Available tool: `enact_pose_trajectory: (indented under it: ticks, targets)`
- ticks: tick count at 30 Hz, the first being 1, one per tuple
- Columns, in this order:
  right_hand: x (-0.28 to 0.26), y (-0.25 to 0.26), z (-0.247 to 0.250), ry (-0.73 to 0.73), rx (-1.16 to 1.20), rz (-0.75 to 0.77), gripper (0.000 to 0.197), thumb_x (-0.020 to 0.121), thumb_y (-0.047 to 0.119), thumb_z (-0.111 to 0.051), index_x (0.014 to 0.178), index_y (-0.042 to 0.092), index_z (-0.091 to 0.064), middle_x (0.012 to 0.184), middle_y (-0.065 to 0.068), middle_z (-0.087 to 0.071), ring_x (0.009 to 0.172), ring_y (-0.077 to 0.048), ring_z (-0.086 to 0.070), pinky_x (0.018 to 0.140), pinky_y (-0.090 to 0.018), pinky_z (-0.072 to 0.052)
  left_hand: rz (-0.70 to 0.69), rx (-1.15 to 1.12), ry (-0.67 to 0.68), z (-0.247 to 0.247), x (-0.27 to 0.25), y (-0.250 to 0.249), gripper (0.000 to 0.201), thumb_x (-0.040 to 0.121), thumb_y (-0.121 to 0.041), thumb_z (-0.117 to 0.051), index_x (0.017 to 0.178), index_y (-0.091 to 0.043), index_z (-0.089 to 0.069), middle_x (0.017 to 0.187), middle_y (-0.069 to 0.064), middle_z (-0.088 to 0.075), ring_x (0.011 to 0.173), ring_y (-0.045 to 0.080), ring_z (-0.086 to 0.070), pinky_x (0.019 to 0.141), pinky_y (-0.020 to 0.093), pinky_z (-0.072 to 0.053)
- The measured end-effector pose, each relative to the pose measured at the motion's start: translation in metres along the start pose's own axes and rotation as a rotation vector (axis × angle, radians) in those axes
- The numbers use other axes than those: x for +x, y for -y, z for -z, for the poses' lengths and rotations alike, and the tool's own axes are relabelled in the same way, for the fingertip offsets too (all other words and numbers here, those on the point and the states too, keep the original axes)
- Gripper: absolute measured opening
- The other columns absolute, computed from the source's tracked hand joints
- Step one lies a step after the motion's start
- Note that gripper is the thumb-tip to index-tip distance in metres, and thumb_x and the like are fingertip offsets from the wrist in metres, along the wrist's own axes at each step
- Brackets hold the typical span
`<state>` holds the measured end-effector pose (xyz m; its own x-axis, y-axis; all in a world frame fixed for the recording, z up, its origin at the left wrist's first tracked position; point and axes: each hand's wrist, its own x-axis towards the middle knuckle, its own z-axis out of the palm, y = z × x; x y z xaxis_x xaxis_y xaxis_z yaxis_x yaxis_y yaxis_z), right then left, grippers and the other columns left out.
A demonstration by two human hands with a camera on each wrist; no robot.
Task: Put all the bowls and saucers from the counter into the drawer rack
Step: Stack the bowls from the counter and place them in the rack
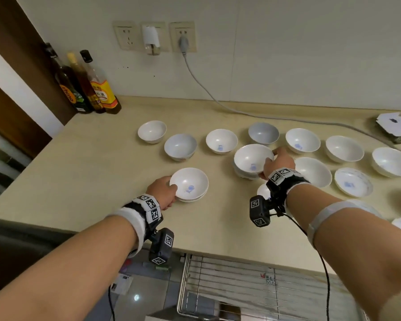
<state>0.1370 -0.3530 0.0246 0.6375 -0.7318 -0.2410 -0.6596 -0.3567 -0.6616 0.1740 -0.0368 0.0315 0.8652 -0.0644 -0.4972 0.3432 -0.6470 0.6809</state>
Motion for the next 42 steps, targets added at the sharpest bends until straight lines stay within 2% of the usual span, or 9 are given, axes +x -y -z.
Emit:
enact_pose_trajectory:
  ticks: [2,6,12,19,24,29,36,39,42]
  targets:
    - [0.020,-0.012,-0.011,0.023,-0.038,0.020,0.025,0.076,0.033,-0.046,0.101,0.033,-0.044,0.101,-0.019,-0.067,0.077,-0.042,-0.069,0.072,-0.051,-0.061,0.036,-0.052,-0.030,-0.003,-0.002,-0.002,0.041,0.092,-0.015,-0.044,0.129,-0.020,-0.060,0.077,0.011,-0.066,0.058,0.024,-0.061,0.048,0.026,-0.050]
    - [0.016,-0.011,-0.010,0.067,-0.074,0.054,0.034,0.082,0.033,-0.045,0.116,0.028,-0.050,0.111,-0.017,-0.062,0.084,-0.040,-0.069,0.081,-0.052,-0.058,0.178,-0.338,0.023,-0.011,-0.003,-0.005,0.041,0.098,-0.009,-0.044,0.138,-0.017,-0.052,0.113,0.024,-0.064,0.071,0.037,-0.071,0.057,0.038,-0.062]
    - [0.010,-0.005,-0.002,0.103,-0.136,0.075,0.036,0.092,0.026,-0.044,0.128,0.023,-0.048,0.104,-0.018,-0.070,0.091,-0.034,-0.069,0.077,-0.034,-0.051,0.167,-0.463,0.032,-0.013,-0.003,-0.009,0.044,0.094,0.007,-0.042,0.133,-0.010,-0.054,0.120,0.029,-0.058,0.072,0.045,-0.069,0.058,0.047,-0.062]
    - [0.004,0.003,0.002,0.207,-0.289,0.027,0.035,0.093,0.019,-0.046,0.125,0.008,-0.053,0.111,-0.018,-0.069,0.095,-0.034,-0.066,0.076,-0.032,-0.047,0.104,-0.364,0.162,-0.009,0.001,-0.012,0.042,0.094,0.007,-0.043,0.128,-0.015,-0.056,0.122,0.027,-0.058,0.077,0.049,-0.070,0.059,0.043,-0.064]
    - [-0.003,0.012,-0.001,0.186,-0.189,0.004,0.039,0.086,0.015,-0.046,0.125,0.011,-0.053,0.101,-0.017,-0.073,0.083,-0.034,-0.072,0.077,-0.039,-0.059,0.084,-0.369,0.240,-0.013,0.007,-0.014,0.043,0.096,0.003,-0.046,0.134,-0.016,-0.055,0.116,0.026,-0.061,0.069,0.040,-0.071,0.055,0.036,-0.064]
    - [-0.036,0.035,-0.009,0.219,0.072,0.144,0.041,0.092,0.013,-0.047,0.132,0.016,-0.052,0.107,-0.013,-0.070,0.040,-0.008,-0.066,0.038,-0.017,-0.048,0.089,-0.415,0.318,-0.019,0.013,-0.010,0.037,0.103,-0.021,-0.051,0.139,-0.017,-0.054,0.118,0.021,-0.066,0.076,0.036,-0.074,0.071,0.039,-0.064]
    - [-0.083,0.058,-0.036,0.402,-0.129,0.283,0.032,0.093,0.014,-0.045,0.124,0.015,-0.056,0.109,-0.010,-0.061,0.053,-0.022,-0.068,0.041,-0.021,-0.050,0.210,-0.538,0.413,-0.014,0.004,-0.017,0.068,0.087,-0.077,-0.043,0.134,-0.028,-0.044,0.123,0.010,-0.058,0.100,0.044,-0.071,0.082,0.045,-0.061]
    - [-0.091,0.052,-0.050,0.353,-0.212,0.275,0.033,0.092,0.019,-0.047,0.123,0.016,-0.056,0.109,-0.011,-0.063,0.073,-0.033,-0.072,0.062,-0.036,-0.061,0.188,-0.526,0.447,-0.017,0.004,-0.015,0.062,0.090,-0.063,-0.058,0.138,-0.026,-0.044,0.129,0.014,-0.061,0.099,0.043,-0.073,0.088,0.050,-0.060]
    - [-0.096,0.049,-0.057,0.330,-0.237,0.241,0.037,0.089,0.025,-0.049,0.124,0.015,-0.053,0.111,-0.016,-0.067,0.088,-0.035,-0.070,0.080,-0.043,-0.059,0.109,-0.501,0.429,-0.025,0.006,-0.010,0.050,0.097,-0.022,-0.061,0.143,-0.021,-0.042,0.136,0.021,-0.058,0.093,0.043,-0.074,0.079,0.045,-0.063]
